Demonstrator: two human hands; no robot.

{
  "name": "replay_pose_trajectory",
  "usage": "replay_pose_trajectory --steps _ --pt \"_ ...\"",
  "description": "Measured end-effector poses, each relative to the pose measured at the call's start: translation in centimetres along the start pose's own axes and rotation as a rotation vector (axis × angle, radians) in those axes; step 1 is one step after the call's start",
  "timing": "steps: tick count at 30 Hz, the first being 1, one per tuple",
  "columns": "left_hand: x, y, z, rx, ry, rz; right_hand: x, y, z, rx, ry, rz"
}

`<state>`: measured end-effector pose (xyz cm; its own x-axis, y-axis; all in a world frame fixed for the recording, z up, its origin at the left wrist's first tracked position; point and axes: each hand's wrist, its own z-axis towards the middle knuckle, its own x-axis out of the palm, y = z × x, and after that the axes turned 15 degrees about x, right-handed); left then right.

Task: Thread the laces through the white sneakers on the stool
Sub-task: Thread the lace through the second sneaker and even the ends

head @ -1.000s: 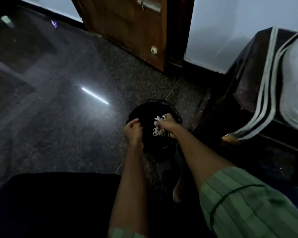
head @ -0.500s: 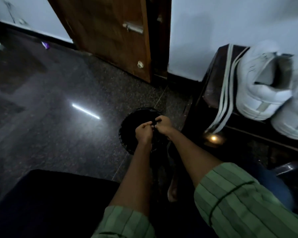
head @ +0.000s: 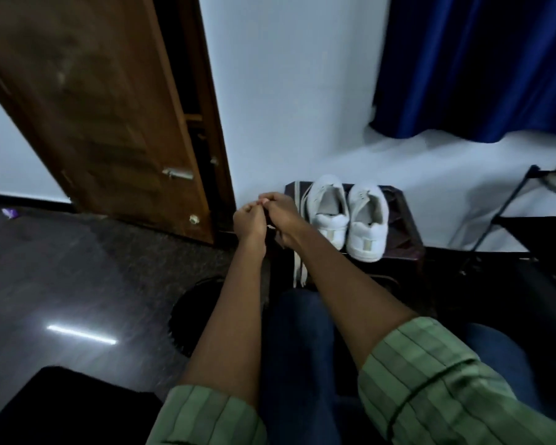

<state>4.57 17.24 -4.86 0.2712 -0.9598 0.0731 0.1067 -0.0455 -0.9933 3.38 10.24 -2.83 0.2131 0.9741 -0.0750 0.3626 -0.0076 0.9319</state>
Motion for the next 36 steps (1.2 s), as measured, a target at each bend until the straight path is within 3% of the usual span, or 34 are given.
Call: replay_pose_trajectory --steps 4,8,13,16,22,31,36 --pt "2.1 -0.6 -1.7 0.071 0.275 0.212 -5.5 0.0 0.0 -0.113 -0.274 -0.227" --pt "2.7 1.1 -3.1 0.179 0.44 0.459 -8.1 -3.8 -2.4 -0.169 -0.415 -0.407" --pt "1.8 4.3 -4.5 0.278 0.498 0.633 -6.7 -9.8 -4.8 0.049 -0.627 -0.35" --pt "1.0 5.9 -5.2 0.364 0.513 0.68 -5.8 -11.7 -4.8 0.162 -0.635 -0.32" --pt "0.3 7.6 -5.1 0.481 0.49 0.705 -4.4 -12.1 -3.8 0.189 -0.688 -0.186" --pt "0.0 8.5 -4.4 0.485 0.39 0.545 -3.1 -12.8 -3.4 0.141 -0.634 0.064" --pt "-0.7 7.4 -4.3 0.585 0.378 0.535 -3.4 -10.4 -3.6 -0.096 -0.548 0.089"
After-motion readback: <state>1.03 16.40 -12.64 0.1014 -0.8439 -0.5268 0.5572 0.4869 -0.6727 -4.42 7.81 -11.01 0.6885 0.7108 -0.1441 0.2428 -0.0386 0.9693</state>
